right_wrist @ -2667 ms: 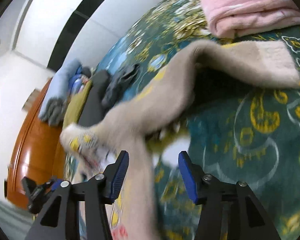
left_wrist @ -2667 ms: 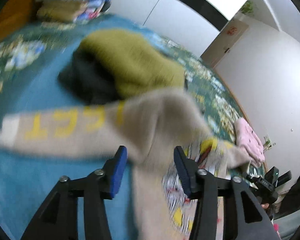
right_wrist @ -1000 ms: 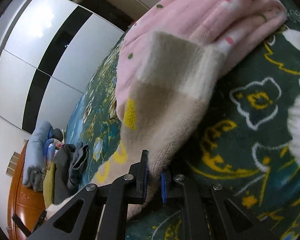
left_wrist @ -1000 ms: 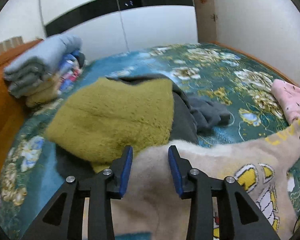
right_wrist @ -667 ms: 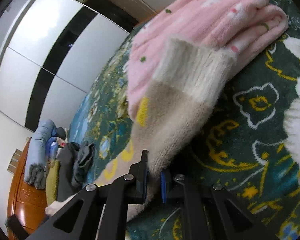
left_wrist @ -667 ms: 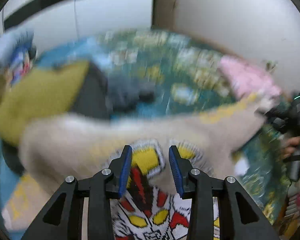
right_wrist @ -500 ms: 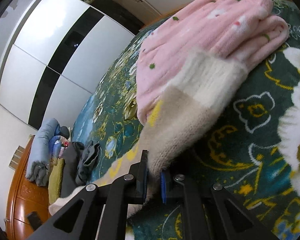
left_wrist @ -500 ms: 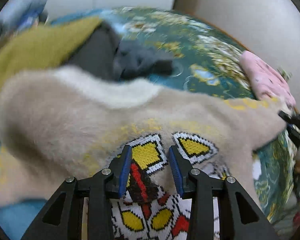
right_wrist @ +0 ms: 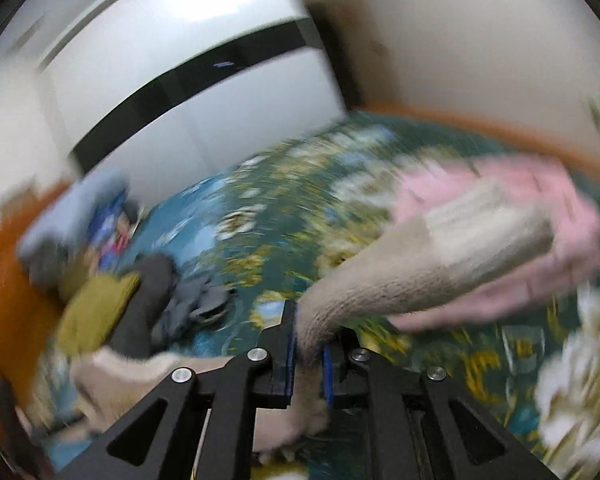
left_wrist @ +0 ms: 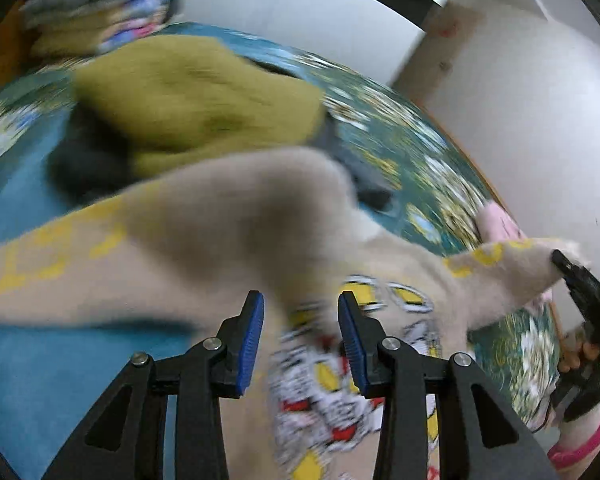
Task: Fold clothes
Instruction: 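Fold the 'LEFT' sleeve across the sweater body with the right gripper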
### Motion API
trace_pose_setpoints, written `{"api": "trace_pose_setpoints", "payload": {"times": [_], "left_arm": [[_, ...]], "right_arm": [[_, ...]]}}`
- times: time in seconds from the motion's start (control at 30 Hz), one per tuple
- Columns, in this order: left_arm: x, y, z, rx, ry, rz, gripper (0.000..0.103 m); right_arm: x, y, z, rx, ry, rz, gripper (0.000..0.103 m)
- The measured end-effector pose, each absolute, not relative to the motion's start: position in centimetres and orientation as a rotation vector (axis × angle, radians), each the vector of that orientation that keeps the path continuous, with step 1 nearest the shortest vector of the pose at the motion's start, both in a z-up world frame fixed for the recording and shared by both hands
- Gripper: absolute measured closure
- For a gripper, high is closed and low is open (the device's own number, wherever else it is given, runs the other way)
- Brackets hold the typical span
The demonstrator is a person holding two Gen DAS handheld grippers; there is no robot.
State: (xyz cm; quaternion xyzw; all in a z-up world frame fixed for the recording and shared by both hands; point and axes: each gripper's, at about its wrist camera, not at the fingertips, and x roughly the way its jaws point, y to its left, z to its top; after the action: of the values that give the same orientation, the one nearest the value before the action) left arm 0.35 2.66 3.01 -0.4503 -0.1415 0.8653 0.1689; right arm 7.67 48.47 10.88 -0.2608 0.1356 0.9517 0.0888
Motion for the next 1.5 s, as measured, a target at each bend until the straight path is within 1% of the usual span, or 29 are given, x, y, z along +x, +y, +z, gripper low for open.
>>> {"api": "trace_pose_setpoints", "payload": {"times": [0.07, 0.2, 0.33, 0.47, 0.53, 0.57, 0.63, 0.67, 0.7, 0.73, 0.77, 0.8, 0.83, 0.93, 1.0, 1.1, 1.13, 1.17, 1.2, 1.27, 1.4, 1.43, 1.5], "left_arm": [[1.1, 0.4, 2.6, -1.303, -0.455, 2.475, 0.064], [2.0, -2.3, 1.5, -1.355, -0.526, 2.484, 0.064], [2.9, -3.4, 0.8, -1.371, -0.578, 2.461, 0.064], [3.1, -3.2, 0.9, -1.342, -0.632, 2.392, 0.063], [3.1, -3.0, 0.7, -1.331, -0.682, 2.337, 0.059], [3.0, -2.9, 0.5, -1.33, -0.709, 2.314, 0.055], [2.5, -2.5, -0.2, -1.328, -0.791, 2.256, 0.053], [2.2, -2.2, -0.6, -1.327, -0.839, 2.222, 0.052], [1.8, -1.9, -1.0, -1.324, -0.889, 2.185, 0.048], [1.5, -1.6, -1.3, -1.325, -0.928, 2.157, 0.048], [1.1, -1.2, -1.5, -1.32, -0.958, 2.132, 0.048], [0.7, -0.8, -1.7, -1.312, -0.987, 2.107, 0.047], [0.3, -0.3, -1.7, -1.3, -1.002, 2.092, 0.047], [-1.0, 1.2, -1.3, -1.262, -1.018, 2.073, 0.042], [-1.9, 2.0, -1.1, -1.255, -1.01, 2.081, 0.042], [-3.1, 3.1, -0.5, -1.233, -0.998, 2.094, 0.043], [-3.4, 3.4, -0.1, -1.217, -0.984, 2.11, 0.047], [-3.7, 3.9, 0.1, -1.211, -0.963, 2.129, 0.07], [-4.0, 4.5, 0.2, -1.223, -0.93, 2.148, 0.095], [-3.9, 4.6, 0.8, -1.198, -0.899, 2.163, 0.094], [-1.9, 3.8, 3.6, -0.989, -0.853, 2.196, 0.095], [-1.1, 3.3, 4.7, -0.91, -0.827, 2.208, 0.095], [-0.2, 2.7, 5.8, -0.864, -0.746, 2.272, 0.094]], "right_arm": [[6.7, 44.0, 11.5, -0.798, 0.206, 2.903, 0.091], [4.2, 36.6, 9.7, -0.942, -0.024, 2.967, 0.091], [2.6, 30.9, 5.4, -1.158, -0.119, 2.979, 0.092], [2.1, 26.1, 1.5, -1.314, -0.353, 2.946, 0.092], [2.7, 24.7, 0.5, -1.334, -0.44, 2.931, 0.091], [2.8, 24.4, 0.2, -1.346, -0.466, 2.923, 0.09], [3.1, 24.3, -0.2, -1.364, -0.487, 2.915, 0.088], [3.3, 24.5, -0.2, -1.365, -0.486, 2.92, 0.088], [3.5, 24.6, -0.2, -1.369, -0.48, 2.934, 0.085], [3.8, 24.8, -0.1, -1.375, -0.47, 2.954, 0.077], [4.0, 25.0, 0.0, -1.391, -0.44, 2.977, 0.071], [4.2, 25.2, 0.0, -1.412, -0.398, 3.002, 0.053], [4.2, 25.3, 0.2, -1.425, -0.36, 3.024, 0.047], [5.8, 26.0, 0.9, -1.386, -0.308, 3.052, 0.047], [7.0, 26.9, 1.3, -1.36, -0.254, 3.05, 0.045], [8.7, 29.2, 1.3, -1.345, -0.115, 3.013, 0.045], [9.1, 30.0, 1.3, -1.347, -0.071, 2.996, 0.044], [9.4, 30.8, 1.2, -1.352, -0.028, 2.98, 0.044], [9.6, 31.6, 1.0, -1.355, 0.013, 2.963, 0.044], [9.9, 32.7, 0.9, -1.363, 0.085, 2.941, 0.044], [10.0, 33.8, 1.2, -1.356, 0.186, 2.941, 0.044], [9.8, 34.0, 1.4, -1.35, 0.213, 2.951, 0.044], [9.4, 34.3, 1.6, -1.337, 0.266, 2.97, 0.044]]}}
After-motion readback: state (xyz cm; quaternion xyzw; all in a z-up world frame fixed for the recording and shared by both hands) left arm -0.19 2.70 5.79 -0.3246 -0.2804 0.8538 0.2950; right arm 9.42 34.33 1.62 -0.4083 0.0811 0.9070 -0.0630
